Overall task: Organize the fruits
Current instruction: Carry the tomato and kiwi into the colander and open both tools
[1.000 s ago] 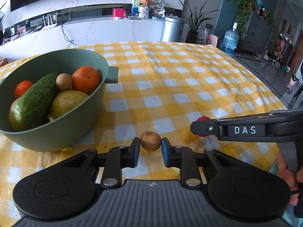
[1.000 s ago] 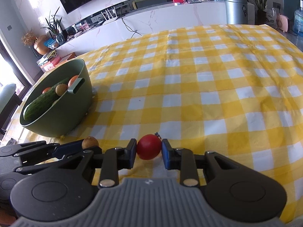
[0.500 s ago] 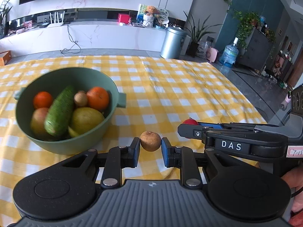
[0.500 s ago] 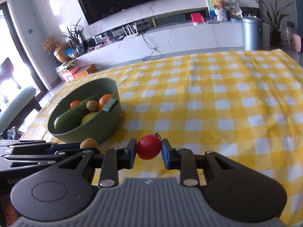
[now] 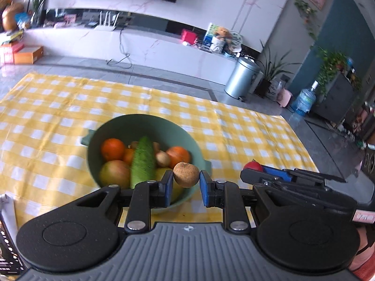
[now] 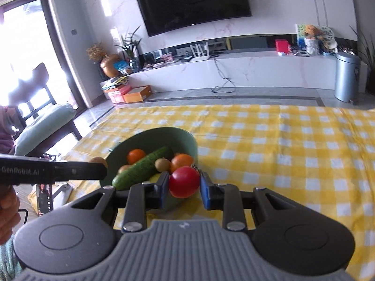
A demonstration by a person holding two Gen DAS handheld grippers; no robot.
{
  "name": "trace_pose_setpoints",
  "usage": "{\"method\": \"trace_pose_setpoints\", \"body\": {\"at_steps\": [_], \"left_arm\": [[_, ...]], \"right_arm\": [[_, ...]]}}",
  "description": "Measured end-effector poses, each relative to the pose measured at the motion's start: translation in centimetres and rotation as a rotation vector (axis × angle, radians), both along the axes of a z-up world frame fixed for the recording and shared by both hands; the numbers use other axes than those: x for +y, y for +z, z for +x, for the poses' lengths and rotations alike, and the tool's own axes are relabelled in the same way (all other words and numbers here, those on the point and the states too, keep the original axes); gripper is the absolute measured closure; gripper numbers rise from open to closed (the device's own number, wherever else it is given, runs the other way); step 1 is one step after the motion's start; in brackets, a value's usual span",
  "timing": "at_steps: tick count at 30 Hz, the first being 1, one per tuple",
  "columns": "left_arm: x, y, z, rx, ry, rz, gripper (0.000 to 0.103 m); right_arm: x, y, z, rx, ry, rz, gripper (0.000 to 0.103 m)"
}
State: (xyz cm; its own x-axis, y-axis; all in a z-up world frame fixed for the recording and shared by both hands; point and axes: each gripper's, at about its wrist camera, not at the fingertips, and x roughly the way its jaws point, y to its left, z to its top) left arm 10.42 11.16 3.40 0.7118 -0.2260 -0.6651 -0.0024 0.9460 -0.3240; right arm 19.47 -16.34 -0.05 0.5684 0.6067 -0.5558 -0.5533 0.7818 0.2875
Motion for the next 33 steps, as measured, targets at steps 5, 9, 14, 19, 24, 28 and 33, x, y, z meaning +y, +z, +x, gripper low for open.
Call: {"method": "trace_pose_setpoints", "body": {"at_steps": [5,9,14,19,24,28,33], "left_arm": [[2.3,-0.4,1.9,0.068,0.029,-0.027,0.076],[3.7,-1.5,3.3,0.118,0.048,-0.026,0.076],[5.2,-3.4,5.9,0.168,0.065,-0.041,0.076],[6.0,-5.0,8.2,0.191,0.074,-0.064,0.076],[6.2,-6.2,9.7,0.222,0.084,-0.075,0.076],[6.5,-6.7,10.5,0.241,0.090,-0.097,0.076],[6.5,-7.1,11.1,0.264,0.099,-0.090,0.076]], "right_arm": [[2.5,0.5,1.0,-0.012,0.067,-0.025,0.078],[4.2,0.3,1.6,-0.021,0.111,-0.060,0.078],[6.1,-0.6,3.4,-0.017,0.149,-0.100,0.078],[7.8,-1.9,5.9,-0.007,0.180,-0.137,0.078],[9.6,-2.7,8.4,0.013,0.202,-0.163,0.078],[11.1,-3.6,10.4,0.046,0.209,-0.195,0.078],[12.5,-4.7,11.7,0.059,0.217,-0.239,0.078]]}}
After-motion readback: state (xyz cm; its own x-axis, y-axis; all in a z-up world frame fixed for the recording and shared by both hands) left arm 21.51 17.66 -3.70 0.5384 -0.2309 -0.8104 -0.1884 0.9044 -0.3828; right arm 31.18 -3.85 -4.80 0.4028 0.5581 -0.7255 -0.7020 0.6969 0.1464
